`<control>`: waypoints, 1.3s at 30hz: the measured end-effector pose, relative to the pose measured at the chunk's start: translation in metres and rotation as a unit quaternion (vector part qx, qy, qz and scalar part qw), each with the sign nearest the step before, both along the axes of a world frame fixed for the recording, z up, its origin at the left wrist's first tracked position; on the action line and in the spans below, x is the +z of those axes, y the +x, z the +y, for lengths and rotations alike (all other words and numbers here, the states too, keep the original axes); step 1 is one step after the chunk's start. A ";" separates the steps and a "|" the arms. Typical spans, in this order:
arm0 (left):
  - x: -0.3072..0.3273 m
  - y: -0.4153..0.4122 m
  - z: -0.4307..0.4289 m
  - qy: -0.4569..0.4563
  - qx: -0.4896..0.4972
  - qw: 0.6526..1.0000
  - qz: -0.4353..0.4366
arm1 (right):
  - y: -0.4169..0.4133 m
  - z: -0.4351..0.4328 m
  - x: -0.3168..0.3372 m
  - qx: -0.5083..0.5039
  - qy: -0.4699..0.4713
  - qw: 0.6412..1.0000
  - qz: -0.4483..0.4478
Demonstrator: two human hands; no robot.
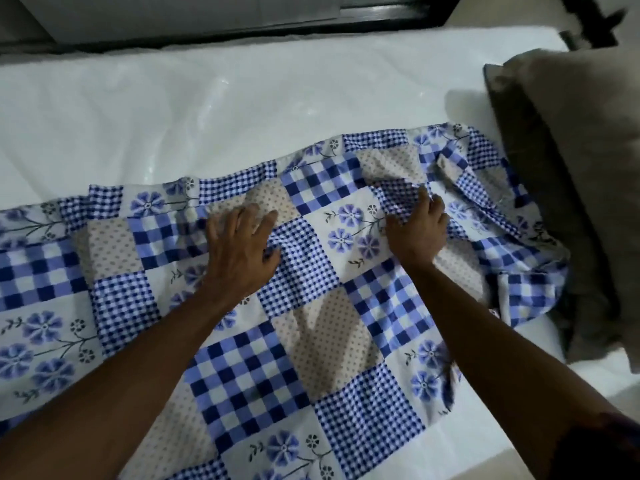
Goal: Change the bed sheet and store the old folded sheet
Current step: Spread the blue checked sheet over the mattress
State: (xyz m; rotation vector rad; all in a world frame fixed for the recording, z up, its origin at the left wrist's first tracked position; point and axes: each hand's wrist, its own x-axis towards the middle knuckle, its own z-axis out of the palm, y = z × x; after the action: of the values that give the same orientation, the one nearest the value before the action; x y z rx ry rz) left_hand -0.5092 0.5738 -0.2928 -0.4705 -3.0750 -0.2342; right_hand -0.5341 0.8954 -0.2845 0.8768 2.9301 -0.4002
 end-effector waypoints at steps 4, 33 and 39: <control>-0.003 -0.017 0.038 -0.017 -0.067 0.997 -0.034 | -0.002 0.037 -0.009 -0.069 -0.003 0.998 -0.008; 0.026 0.157 -0.092 0.032 0.225 0.972 -0.062 | 0.143 -0.148 -0.010 0.339 -0.166 0.925 0.035; 0.033 0.297 -0.114 0.002 0.364 0.921 -0.138 | 0.284 -0.154 0.010 0.509 -0.223 0.832 -0.006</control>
State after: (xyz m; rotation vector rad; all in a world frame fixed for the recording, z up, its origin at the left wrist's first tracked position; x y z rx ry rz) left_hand -0.2124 0.4594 -0.2595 0.7725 -3.2344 -0.2951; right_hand -0.2499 0.7413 -0.2743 -0.7216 2.5876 -0.8667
